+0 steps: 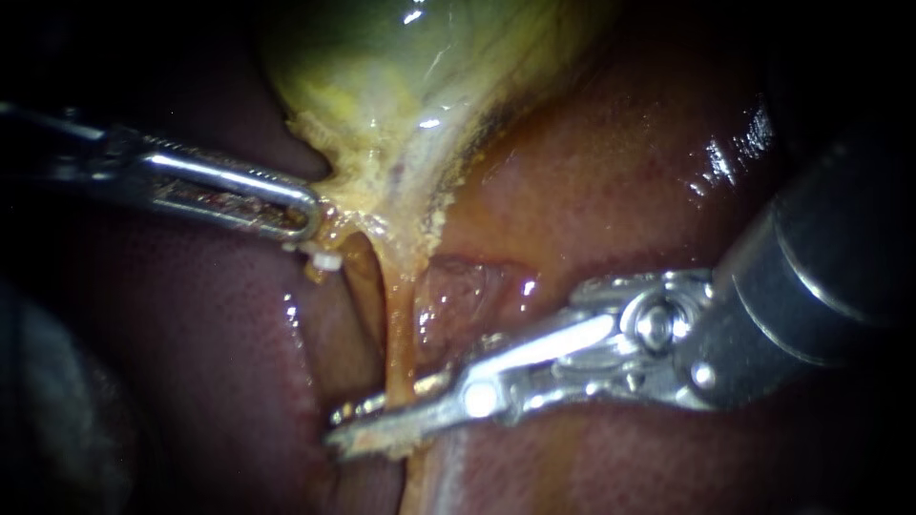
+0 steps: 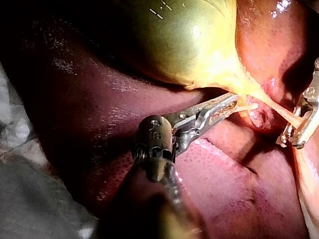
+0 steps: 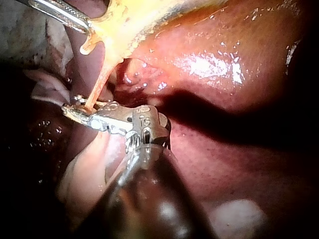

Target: Going back first clip right tube

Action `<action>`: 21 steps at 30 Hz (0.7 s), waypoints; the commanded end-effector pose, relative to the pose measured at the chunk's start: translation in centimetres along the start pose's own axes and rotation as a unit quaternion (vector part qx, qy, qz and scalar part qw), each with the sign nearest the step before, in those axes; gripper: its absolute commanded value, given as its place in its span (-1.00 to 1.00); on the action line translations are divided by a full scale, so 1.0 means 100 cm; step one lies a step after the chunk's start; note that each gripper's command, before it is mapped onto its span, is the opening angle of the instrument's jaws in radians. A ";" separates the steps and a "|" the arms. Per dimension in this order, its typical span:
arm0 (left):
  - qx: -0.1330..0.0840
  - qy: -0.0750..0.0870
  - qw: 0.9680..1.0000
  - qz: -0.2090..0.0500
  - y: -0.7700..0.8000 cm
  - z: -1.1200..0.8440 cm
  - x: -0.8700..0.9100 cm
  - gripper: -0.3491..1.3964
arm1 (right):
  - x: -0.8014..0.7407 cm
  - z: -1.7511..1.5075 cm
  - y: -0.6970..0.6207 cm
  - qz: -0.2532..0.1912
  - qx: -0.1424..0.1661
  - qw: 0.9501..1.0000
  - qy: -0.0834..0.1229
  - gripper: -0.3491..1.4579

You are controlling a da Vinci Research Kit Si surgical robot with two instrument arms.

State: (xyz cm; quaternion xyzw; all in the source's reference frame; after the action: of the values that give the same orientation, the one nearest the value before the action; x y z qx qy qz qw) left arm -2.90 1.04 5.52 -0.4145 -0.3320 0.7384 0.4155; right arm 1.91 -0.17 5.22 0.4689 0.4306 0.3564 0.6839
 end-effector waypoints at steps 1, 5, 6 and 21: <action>0.000 0.000 1.000 0.000 0.0000 0.0000 0.0000 -1.00 | -0.0002 -0.0001 0.0002 -0.011 0.000 1.000 0.001 -0.80; 0.000 0.000 1.000 0.000 0.0000 0.0000 0.0000 -1.00 | -0.0014 0.0007 0.0015 -0.084 0.001 0.996 0.004 -0.27; 0.000 0.000 1.000 0.000 0.0000 0.0000 0.0000 -1.00 | -0.0019 0.0010 0.0019 -0.092 0.003 0.996 0.005 -0.22; 0.000 0.000 1.000 0.000 -0.0001 -0.0001 0.0000 -1.00 | -0.0040 -0.0009 0.0063 -0.238 -0.036 0.971 -0.008 -0.06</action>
State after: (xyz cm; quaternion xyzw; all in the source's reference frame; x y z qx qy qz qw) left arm -2.88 1.05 5.53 -0.4142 -0.3318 0.7387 0.4155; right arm 1.55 -0.30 5.91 0.3258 0.5131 0.1895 0.7711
